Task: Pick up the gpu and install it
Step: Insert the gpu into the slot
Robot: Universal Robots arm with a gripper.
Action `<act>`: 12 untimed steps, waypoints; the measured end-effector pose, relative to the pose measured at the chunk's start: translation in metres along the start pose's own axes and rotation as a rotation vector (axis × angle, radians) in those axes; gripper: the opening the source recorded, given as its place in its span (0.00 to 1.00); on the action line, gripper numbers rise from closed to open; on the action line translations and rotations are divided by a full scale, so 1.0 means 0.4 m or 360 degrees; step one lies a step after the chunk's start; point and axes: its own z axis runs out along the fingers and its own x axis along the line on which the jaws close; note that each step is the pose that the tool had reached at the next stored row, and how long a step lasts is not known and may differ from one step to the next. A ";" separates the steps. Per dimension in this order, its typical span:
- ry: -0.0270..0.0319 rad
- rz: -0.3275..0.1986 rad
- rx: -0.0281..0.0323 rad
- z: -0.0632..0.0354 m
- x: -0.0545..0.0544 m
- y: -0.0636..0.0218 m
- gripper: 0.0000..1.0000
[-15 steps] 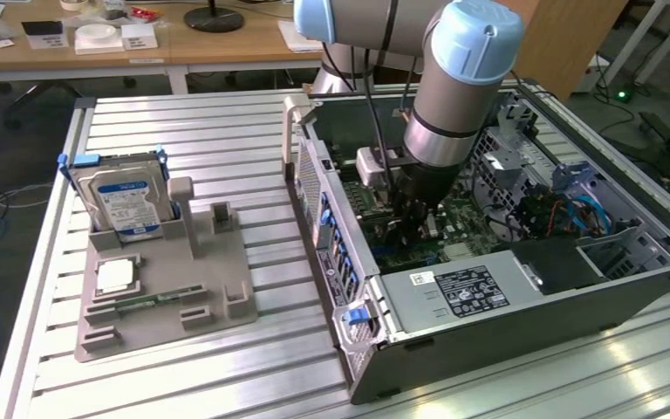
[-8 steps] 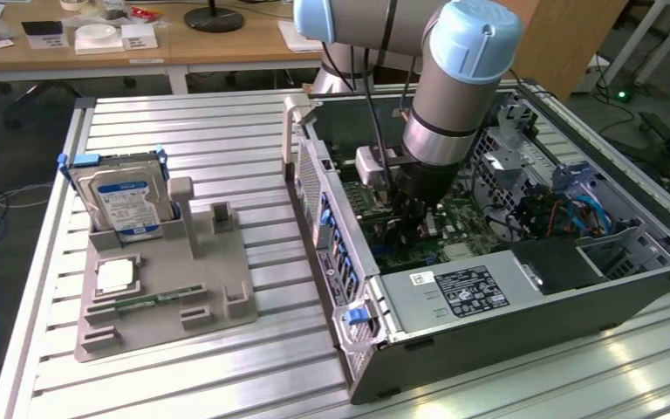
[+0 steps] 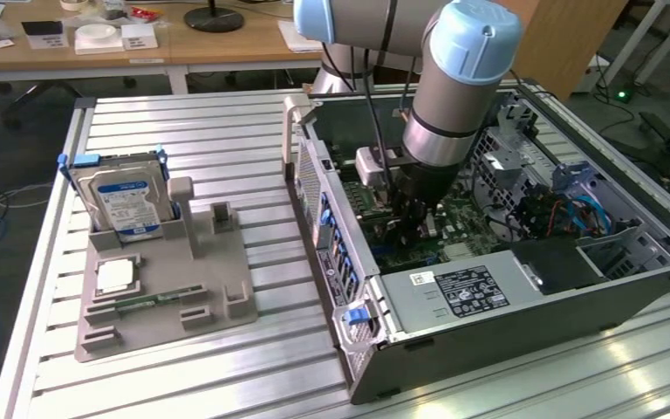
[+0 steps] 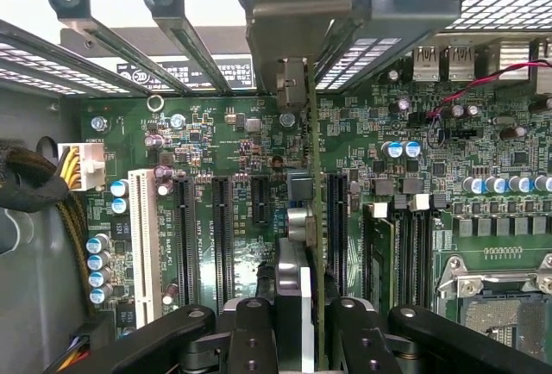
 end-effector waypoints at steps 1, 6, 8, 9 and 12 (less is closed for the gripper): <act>-0.00003 0.0000 0.00001 0.001 0.000 0.000 0.29; 0.00004 0.0000 0.00000 0.009 0.000 0.000 0.29; 0.00000 0.0000 0.00000 0.010 0.000 0.000 0.29; 0.00001 0.0000 -0.00001 0.010 0.000 0.000 0.29; 0.00001 0.0000 -0.00001 0.012 0.000 0.000 0.29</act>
